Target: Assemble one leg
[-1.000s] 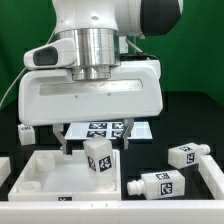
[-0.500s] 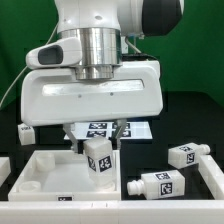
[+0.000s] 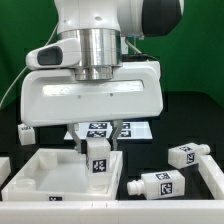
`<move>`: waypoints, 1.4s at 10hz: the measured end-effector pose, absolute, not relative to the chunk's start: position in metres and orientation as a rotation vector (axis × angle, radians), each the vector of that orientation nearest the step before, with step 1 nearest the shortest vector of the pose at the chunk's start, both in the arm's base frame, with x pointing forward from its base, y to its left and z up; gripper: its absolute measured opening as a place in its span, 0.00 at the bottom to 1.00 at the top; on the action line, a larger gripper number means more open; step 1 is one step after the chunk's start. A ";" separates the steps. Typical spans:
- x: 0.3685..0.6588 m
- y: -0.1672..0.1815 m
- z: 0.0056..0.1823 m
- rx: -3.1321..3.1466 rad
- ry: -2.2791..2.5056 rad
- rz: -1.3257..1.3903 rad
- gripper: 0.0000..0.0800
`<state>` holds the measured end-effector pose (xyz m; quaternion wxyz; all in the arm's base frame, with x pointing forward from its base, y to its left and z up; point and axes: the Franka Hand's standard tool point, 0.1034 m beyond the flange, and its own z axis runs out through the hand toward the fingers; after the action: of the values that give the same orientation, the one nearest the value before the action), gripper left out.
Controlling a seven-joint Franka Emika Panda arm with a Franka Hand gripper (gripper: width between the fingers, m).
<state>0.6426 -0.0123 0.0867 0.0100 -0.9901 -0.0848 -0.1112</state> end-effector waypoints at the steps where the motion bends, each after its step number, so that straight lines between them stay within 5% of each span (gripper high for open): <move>1: 0.642 -0.013 0.086 -3.082 -0.052 -0.359 0.36; 6: 0.644 -0.019 0.085 -2.793 0.988 -0.360 0.36; 10: 0.642 -0.016 0.084 -2.628 1.331 -0.294 0.36; 11: 0.642 -0.016 0.084 -2.667 1.263 -0.299 0.45; 12: 0.642 -0.015 0.085 -2.694 1.213 -0.297 0.68; 13: 0.641 -0.013 0.086 -2.748 1.104 -0.301 0.68; 14: 0.641 -0.014 0.085 -2.825 0.930 -0.317 0.78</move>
Offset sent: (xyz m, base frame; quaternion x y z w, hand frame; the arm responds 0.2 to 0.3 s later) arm -0.0113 -0.0091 -0.0135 0.0201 0.0000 0.3037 0.9526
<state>0.6406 -0.0140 0.0852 0.0754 -0.9418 0.3102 -0.1056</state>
